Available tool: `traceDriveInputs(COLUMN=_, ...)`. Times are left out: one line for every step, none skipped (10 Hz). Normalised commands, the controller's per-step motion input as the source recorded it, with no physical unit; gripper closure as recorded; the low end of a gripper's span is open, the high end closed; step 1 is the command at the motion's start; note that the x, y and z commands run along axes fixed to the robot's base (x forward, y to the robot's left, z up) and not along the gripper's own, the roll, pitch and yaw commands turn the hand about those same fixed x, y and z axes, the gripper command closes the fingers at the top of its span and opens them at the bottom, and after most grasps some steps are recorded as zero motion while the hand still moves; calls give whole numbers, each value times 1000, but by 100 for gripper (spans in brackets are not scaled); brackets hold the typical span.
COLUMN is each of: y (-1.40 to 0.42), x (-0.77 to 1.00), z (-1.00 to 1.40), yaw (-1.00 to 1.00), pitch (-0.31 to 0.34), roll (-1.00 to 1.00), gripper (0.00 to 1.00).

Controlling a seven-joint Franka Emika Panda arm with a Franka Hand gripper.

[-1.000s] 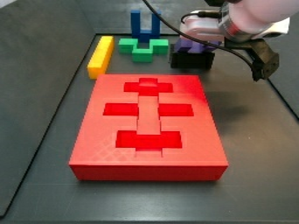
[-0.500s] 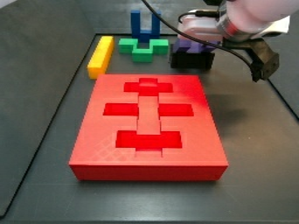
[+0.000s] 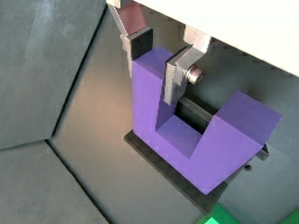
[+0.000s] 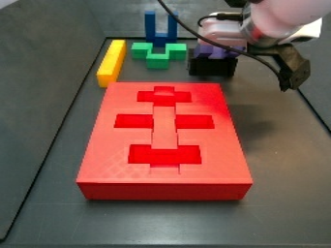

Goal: Pick up the purple object. Move up. Place the purple object on the fixture. Regrasp the purple object. Move to above the board. Insert the purple object.
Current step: Regrasp the purple object, then move to above the board.

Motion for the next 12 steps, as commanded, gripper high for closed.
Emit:
traceDriveInputs(y=0, x=0, z=0, yaw=0, pitch=0, roll=0, gripper=100)
traceDriveInputs(y=0, x=0, z=0, yaw=0, pitch=0, roll=0, gripper=100)
traceDriveInputs(y=0, x=0, z=1400, yaw=0, pitch=0, roll=0, gripper=100)
traceDriveInputs(y=-33, x=-24, z=1400, yaw=-72, pitch=26, roll=-44, gripper=100)
traceDriveInputs(y=-19, x=-48, z=1400, yaw=-65, pitch=13, roll=-100, gripper=100)
traceDriveInputs(y=2, x=-58, z=1400, yaw=-38, pitch=10, roll=-89, gripper=100)
traceDriveInputs(y=-24, x=-57, z=1400, yaw=-27, pitch=40, roll=-62, gripper=100)
traceDriveInputs(y=-23, x=-66, z=1400, yaw=-24, pitch=50, roll=-33, gripper=100)
traceDriveInputs(y=-13, x=-63, z=1400, yaw=-11, pitch=53, roll=-18, gripper=100)
traceDriveInputs(y=-10, x=-7, z=551, yaw=4, pitch=62, roll=-10, gripper=100)
traceDriveInputs(y=-4, x=27, z=201, yaw=10, pitch=75, roll=4, gripper=100)
traceDriveInputs(y=-1400, x=-1327, z=287, yaw=7, pitch=70, roll=-1000, gripper=100)
